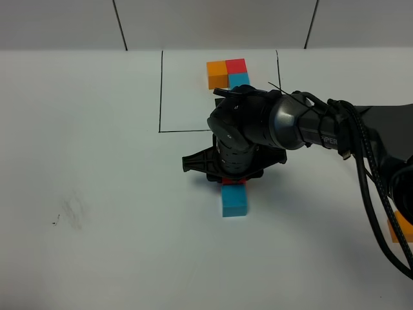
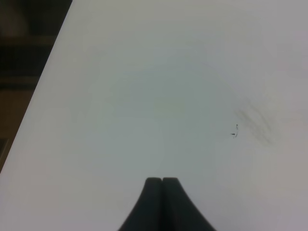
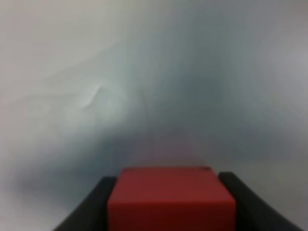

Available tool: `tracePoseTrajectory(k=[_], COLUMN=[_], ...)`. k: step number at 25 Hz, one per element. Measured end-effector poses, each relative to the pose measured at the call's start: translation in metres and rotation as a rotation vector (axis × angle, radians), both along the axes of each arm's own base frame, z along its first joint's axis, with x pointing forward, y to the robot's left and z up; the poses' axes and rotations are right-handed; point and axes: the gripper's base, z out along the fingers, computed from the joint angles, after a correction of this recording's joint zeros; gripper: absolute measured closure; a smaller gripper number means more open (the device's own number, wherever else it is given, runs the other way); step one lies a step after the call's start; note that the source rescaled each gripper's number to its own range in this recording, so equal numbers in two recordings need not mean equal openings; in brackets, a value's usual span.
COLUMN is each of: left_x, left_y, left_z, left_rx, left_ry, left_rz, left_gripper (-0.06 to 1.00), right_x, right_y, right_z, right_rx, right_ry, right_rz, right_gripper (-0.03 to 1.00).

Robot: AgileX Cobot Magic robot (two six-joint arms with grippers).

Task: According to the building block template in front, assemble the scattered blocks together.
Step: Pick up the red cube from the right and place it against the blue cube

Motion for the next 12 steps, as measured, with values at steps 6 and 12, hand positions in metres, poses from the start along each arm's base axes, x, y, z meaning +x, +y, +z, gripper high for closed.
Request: tracePoseTrajectory(k=[6, 12], left_x=[0.0, 0.0], left_y=[0.0, 0.0], left_z=[0.0, 0.0001], left_rx=[0.0, 0.0], left_ry=[0.0, -0.001], left_rz=[0.0, 0.0], left_gripper=[0.94, 0.94], right_x=[-0.0008, -0.0009], right_y=[-0.0001, 0.0001], right_z=[-0.0002, -0.0002], right_rx=[0.002, -0.001], right_ry=[0.01, 0.01], right_rz=[-0.011, 0.007], right_gripper=[0.54, 0.54])
